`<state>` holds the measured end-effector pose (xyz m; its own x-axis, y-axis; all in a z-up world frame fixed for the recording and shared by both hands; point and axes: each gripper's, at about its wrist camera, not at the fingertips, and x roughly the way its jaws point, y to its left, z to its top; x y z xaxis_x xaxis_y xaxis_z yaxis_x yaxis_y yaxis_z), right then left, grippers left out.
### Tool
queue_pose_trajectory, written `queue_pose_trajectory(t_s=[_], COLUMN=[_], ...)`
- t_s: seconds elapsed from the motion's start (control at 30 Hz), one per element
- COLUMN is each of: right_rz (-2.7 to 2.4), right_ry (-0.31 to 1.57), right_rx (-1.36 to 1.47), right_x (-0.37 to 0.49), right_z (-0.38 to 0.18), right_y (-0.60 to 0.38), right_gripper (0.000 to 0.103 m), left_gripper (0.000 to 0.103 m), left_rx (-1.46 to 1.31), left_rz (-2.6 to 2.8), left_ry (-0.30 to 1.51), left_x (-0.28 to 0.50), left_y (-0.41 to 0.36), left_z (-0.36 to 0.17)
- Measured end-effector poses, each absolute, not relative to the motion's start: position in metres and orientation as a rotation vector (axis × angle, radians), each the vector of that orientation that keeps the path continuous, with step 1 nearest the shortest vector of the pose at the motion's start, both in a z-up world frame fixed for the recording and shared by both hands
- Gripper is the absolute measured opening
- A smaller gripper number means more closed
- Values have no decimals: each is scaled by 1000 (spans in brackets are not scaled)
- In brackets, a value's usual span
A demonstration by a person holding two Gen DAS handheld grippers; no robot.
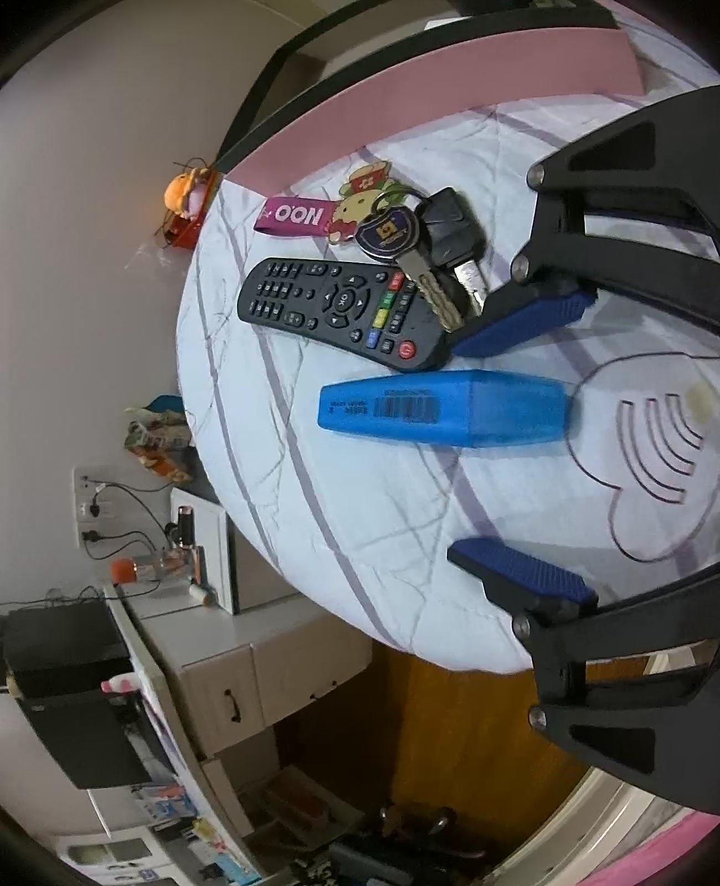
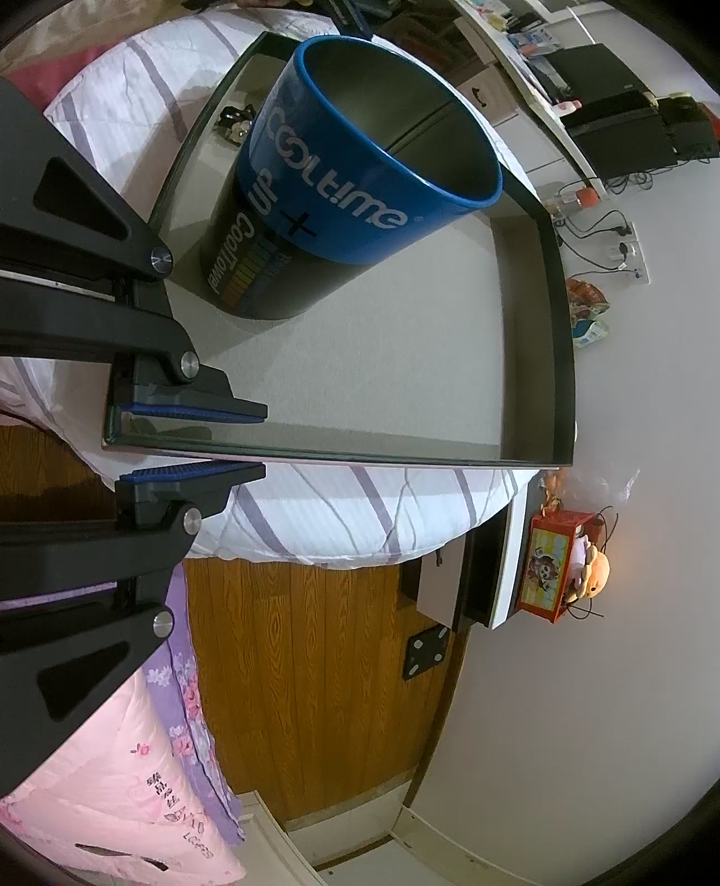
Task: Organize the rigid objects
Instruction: 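Grasp the blue highlighter with the left gripper and lift it, then carry the highlighter into the tray and open the left gripper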
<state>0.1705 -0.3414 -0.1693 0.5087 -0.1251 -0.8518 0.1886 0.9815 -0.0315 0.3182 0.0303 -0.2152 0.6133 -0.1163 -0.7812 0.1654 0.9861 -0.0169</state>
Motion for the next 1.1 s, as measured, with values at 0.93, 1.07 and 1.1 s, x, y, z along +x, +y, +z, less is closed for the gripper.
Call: queue_pose_trajectory(t_s=[0.93, 1.07, 1.1], right_rz=[-141, -137, -136], right_ry=[1018, 1018, 1017], right_rx=[85, 85, 86], right_x=[173, 174, 173], right_z=[-172, -172, -172], right_y=[-346, -346, -346], right_gripper=[17, 18, 18], left_gripper=[27, 27, 28], left_rx=[87, 111, 111], left_rz=[-326, -310, -315], left_ry=[896, 926, 937], left_x=[220, 216, 217], left_y=[-16, -23, -25], left_z=[-193, -201, -204])
